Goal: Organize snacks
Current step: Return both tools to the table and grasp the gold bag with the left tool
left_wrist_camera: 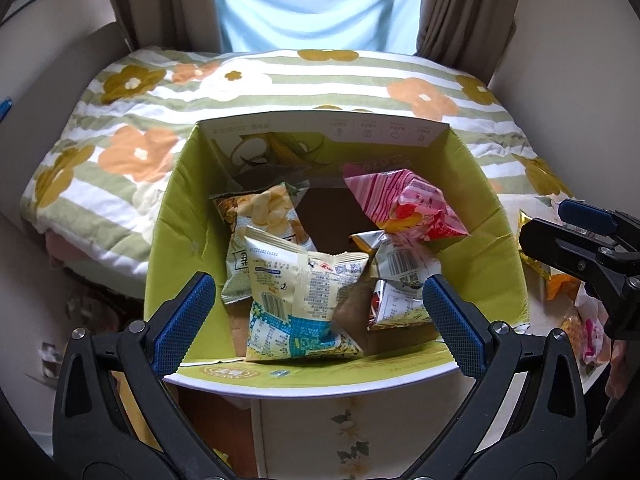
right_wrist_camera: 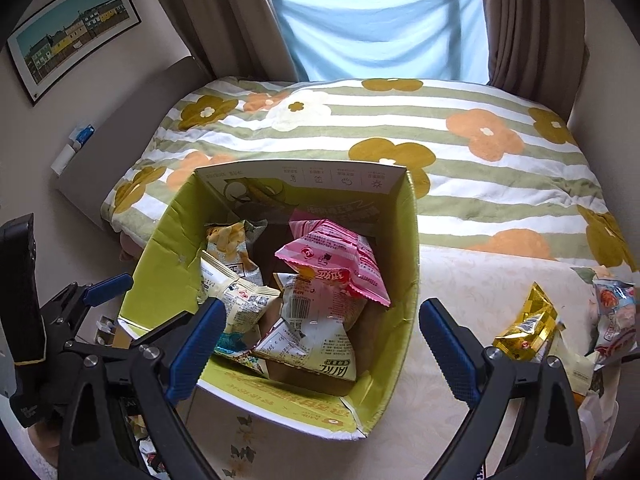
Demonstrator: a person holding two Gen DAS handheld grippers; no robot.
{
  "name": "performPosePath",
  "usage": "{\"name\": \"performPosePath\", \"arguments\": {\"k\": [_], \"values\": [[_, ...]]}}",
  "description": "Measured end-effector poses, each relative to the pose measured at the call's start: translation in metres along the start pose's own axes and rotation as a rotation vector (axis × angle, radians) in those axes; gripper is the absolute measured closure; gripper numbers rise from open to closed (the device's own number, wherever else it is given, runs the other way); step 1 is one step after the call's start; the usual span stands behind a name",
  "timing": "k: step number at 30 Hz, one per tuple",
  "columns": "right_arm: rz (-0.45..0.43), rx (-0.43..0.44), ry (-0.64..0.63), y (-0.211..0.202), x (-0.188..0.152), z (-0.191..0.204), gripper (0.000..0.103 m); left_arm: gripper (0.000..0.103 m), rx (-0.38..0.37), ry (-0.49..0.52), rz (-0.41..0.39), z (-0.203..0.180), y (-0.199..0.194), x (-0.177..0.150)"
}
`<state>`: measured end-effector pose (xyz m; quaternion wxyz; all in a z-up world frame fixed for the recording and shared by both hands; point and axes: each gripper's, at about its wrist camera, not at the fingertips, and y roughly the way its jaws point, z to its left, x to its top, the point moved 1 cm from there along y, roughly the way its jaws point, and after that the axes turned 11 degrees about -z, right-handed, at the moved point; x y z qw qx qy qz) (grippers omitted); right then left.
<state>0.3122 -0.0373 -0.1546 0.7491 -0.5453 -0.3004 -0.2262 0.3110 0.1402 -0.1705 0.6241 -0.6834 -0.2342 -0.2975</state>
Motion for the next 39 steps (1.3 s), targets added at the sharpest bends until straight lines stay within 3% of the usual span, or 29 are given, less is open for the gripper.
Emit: {"name": "performPosePath", "arguments": {"k": [12,19,24,32,35,39], "values": [[-0.09,-0.128,0.052,-0.062,-0.012,-0.061,0.007,0.0,-0.092,0.073,-0.024,-0.073,-0.005,0.015],[-0.105,-0.221,0.049,-0.099,-0.034,-0.137,0.007,0.0,-0.127,0.103,-0.016,-0.155,0.002,0.017],[-0.082,-0.232,-0.011,-0.116,-0.05,-0.189,0.007,0.0,-0.152,0.138,0.012,-0.223,0.018,0.017],[-0.027,-0.115,-0.046,-0.117,-0.075,-0.257,0.007,0.0,-0.146,0.22,0.086,-0.309,0.061,0.01],[0.014,-0.048,-0.107,-0.107,-0.088,-0.27,0.007,0.0,-0.127,0.269,0.154,-0.328,0.083,0.0],[0.038,-0.024,-0.119,-0.096,-0.097,-0.279,0.007,0.0,-0.113,0.305,0.236,-0.339,0.111,-0.011]]}}
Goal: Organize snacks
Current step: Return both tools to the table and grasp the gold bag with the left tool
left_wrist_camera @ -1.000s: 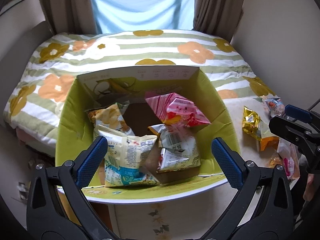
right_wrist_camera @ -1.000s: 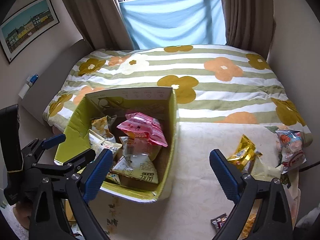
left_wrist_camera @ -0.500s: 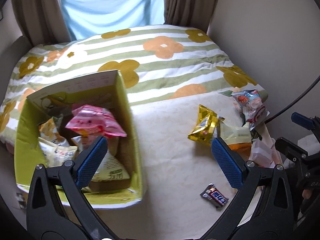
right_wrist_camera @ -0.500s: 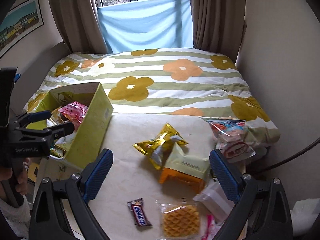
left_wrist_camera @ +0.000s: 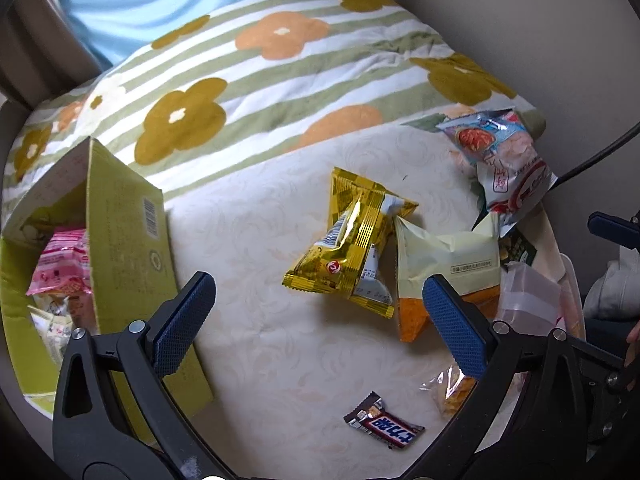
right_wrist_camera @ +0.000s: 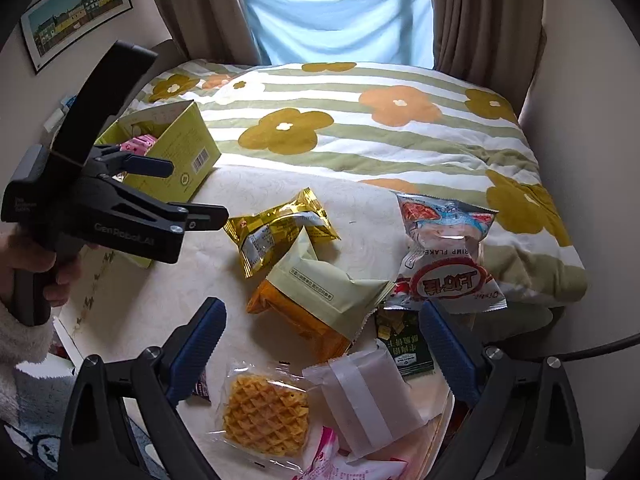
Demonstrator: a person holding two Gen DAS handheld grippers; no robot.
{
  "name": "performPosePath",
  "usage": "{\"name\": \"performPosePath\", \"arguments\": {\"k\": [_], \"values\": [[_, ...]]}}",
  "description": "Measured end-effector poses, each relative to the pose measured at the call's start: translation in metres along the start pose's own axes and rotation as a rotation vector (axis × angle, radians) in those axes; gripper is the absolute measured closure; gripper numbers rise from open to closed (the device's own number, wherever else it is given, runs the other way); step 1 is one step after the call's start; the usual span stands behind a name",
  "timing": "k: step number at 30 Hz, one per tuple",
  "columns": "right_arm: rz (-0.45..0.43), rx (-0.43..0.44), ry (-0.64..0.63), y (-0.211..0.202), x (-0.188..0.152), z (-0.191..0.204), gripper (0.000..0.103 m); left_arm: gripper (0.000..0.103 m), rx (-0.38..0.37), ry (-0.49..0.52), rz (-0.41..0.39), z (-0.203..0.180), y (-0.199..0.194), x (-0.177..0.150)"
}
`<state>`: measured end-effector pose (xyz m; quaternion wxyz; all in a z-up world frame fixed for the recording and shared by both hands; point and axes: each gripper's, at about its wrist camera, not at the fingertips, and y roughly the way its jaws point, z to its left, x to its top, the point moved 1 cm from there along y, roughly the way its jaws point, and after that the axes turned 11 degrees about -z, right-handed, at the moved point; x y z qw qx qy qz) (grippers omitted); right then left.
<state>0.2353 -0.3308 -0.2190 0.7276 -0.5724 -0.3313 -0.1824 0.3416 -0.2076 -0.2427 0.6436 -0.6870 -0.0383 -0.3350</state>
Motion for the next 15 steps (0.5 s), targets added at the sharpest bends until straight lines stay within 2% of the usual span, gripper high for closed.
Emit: {"name": "performPosePath", "arguments": {"k": [10,15], "values": [[0.045,0.013,-0.08,0.033,-0.006,-0.001,0.007,0.0,-0.009,0.109,0.101,-0.011,0.06,0.008],[0.103,0.039,-0.206,0.057,-0.008,0.008,0.007,0.003,-0.032,0.127,0.135,-0.011,0.082,0.009]]}}
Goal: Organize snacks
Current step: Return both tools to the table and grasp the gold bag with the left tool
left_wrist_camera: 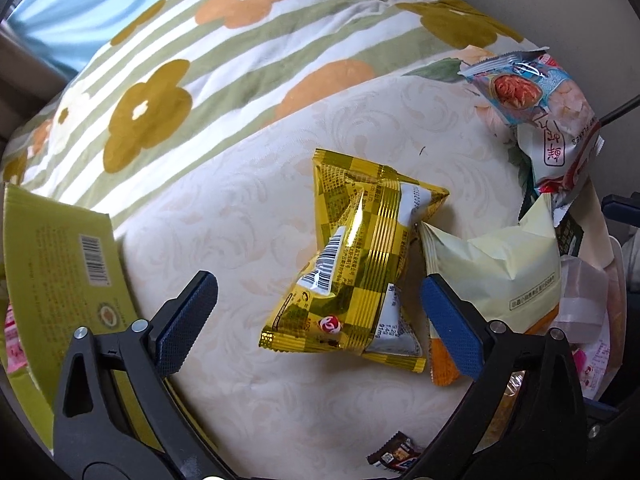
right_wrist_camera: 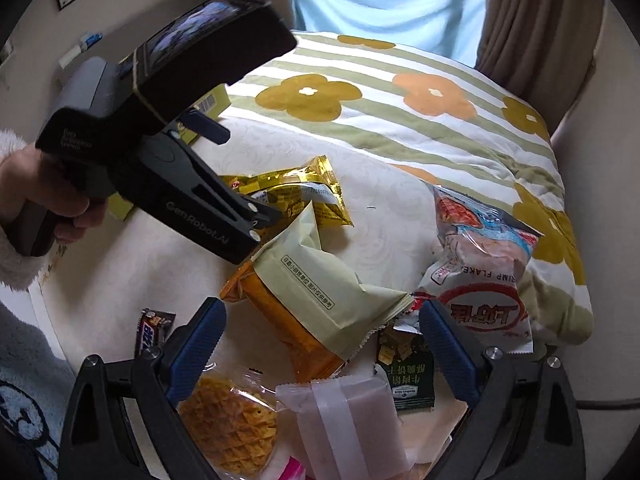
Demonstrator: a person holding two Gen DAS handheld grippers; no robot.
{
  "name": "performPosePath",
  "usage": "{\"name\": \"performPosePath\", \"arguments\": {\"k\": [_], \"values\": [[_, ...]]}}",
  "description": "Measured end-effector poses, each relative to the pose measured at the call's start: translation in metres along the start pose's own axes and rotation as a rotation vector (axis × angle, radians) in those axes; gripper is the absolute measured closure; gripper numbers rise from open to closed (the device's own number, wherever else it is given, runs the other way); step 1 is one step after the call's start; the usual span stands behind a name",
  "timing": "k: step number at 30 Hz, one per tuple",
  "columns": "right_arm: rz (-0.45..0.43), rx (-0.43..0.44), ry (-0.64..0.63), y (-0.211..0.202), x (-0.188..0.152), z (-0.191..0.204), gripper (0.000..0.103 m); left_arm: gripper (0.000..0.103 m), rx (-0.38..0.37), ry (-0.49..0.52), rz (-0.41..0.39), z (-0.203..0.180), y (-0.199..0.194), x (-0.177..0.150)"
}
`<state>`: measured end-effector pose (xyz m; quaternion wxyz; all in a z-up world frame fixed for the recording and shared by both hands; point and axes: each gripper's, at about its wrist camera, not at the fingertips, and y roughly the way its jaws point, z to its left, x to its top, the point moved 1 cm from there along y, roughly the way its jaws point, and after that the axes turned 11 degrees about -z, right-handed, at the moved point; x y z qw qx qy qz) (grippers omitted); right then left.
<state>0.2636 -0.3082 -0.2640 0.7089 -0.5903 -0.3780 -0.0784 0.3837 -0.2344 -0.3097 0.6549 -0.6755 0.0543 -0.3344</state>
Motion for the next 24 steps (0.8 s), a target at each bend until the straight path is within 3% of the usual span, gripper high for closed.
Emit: {"name": "performPosePath", "arguments": {"k": [3,7,11,15,24], "values": [[0.03,0.029,-0.077,0.014,0.0,0.006,0.007,0.013,-0.021,0.0,0.022,0.001,0.012,0.0],[0.073,0.058,-0.145,0.033,0.0,0.009,0.007,0.018,-0.063,-0.006,0.031,-0.001,0.019,-0.001],[0.099,0.086,-0.179,0.044,0.001,0.01,0.007,0.039,-0.114,-0.017,0.041,-0.006,0.025,-0.002],[0.121,0.098,-0.219,0.052,0.0,0.012,0.007,0.049,-0.145,-0.035,0.029,-0.003,0.025,-0.003],[0.158,0.149,-0.255,0.069,0.001,0.011,0.007,0.051,-0.117,-0.068,-0.005,0.013,0.011,-0.01]]}}
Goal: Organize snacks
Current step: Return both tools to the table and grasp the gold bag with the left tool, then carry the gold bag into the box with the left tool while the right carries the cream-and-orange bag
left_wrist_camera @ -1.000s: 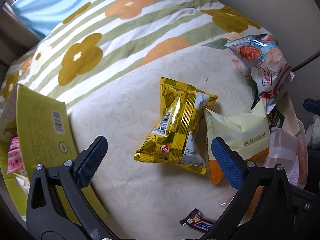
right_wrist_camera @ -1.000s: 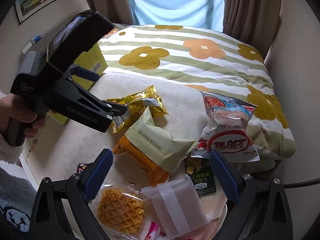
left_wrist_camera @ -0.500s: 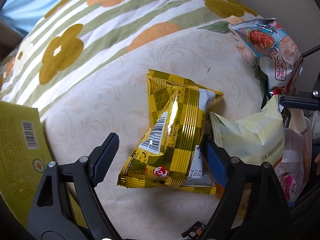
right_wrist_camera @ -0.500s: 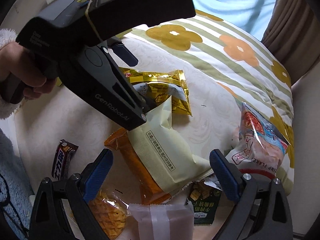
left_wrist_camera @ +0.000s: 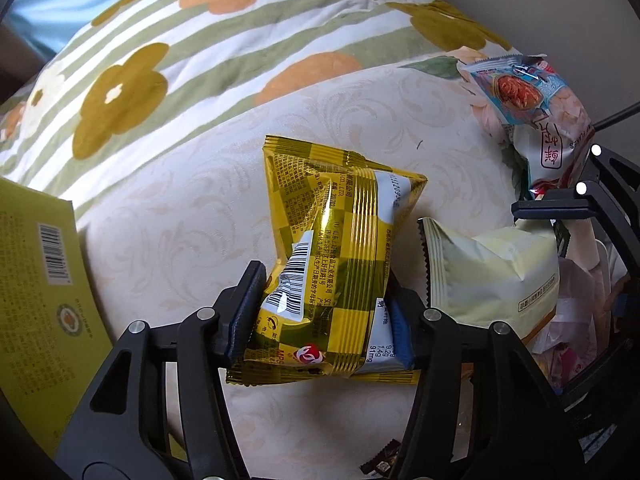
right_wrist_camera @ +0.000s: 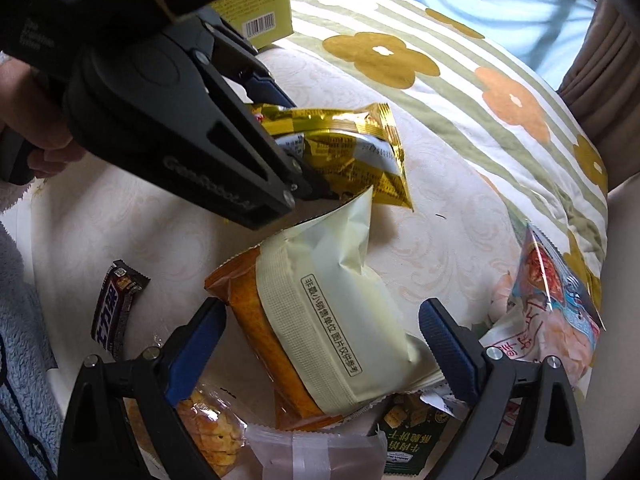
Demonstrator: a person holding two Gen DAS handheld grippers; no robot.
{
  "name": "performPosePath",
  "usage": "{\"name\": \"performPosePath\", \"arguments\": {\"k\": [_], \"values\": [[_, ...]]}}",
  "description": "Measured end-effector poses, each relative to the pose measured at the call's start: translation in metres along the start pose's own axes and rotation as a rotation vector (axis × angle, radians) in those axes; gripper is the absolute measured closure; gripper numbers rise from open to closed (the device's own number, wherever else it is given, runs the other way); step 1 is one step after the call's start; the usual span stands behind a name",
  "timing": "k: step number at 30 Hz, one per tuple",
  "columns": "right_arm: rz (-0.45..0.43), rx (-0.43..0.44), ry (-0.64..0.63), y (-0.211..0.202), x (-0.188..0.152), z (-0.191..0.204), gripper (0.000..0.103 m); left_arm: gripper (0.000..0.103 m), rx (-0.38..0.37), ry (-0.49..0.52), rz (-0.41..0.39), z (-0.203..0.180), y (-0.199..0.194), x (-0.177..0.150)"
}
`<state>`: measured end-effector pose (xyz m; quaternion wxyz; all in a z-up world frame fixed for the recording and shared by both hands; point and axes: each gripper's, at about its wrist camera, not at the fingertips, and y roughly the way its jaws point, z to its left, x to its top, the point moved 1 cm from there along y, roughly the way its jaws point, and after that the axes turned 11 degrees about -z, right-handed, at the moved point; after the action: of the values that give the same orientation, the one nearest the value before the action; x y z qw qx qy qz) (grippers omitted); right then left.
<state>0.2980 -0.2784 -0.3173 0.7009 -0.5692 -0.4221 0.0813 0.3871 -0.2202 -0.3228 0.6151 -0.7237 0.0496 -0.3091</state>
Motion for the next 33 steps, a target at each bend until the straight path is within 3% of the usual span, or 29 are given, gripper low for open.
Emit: {"name": "performPosePath", "arguments": {"k": [6,13,20,33], "values": [[0.03,-0.004,-0.068,0.012,-0.001,0.004,0.008,0.051,0.018,-0.026,-0.013,0.012,-0.009,-0.004],[0.057,-0.034,-0.097,0.019,-0.001,0.003,0.028,0.051,0.039,-0.041,-0.029,0.019,-0.016,-0.003],[0.036,-0.043,-0.1,0.014,0.001,0.002,0.04,0.051,0.052,-0.04,-0.048,0.016,-0.024,-0.004],[-0.088,-0.075,-0.064,-0.027,0.024,-0.002,0.04,0.051,0.094,-0.092,-0.142,0.019,-0.075,-0.003]]}}
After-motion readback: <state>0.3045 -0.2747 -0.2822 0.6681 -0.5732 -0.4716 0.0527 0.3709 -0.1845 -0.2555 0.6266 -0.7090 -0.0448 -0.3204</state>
